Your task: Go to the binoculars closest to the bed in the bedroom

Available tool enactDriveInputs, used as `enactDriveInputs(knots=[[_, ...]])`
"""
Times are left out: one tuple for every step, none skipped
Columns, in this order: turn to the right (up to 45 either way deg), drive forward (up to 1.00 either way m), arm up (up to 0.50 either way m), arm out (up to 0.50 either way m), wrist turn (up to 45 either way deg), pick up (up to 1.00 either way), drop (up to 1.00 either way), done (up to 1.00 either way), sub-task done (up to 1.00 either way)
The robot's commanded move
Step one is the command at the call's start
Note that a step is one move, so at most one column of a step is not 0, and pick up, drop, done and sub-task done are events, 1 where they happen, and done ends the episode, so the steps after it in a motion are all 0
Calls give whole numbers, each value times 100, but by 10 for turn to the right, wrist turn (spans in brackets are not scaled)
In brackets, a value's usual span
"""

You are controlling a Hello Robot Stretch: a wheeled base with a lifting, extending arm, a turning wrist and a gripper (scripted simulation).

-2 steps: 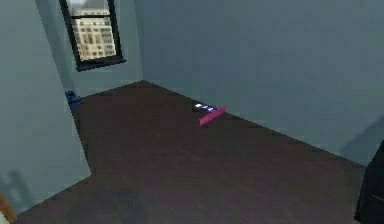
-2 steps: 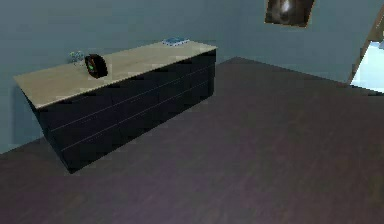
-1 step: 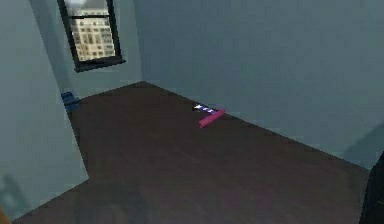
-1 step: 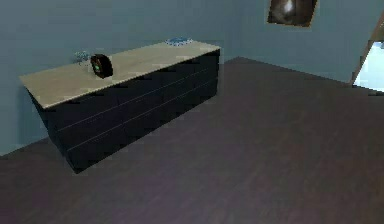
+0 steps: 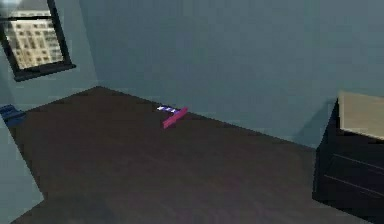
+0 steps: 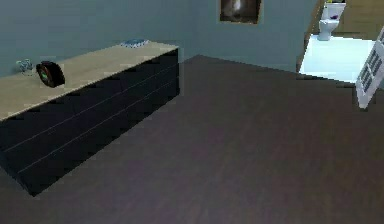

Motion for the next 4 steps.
enactDriveInputs(knots=[[0,100,0,0,0,0,0,0,0],[60,0,0,0,0,0,0,0,0],[0,50,0,0,0,0,0,0,0],[450,0,0,0,0,0,0,0,0]])
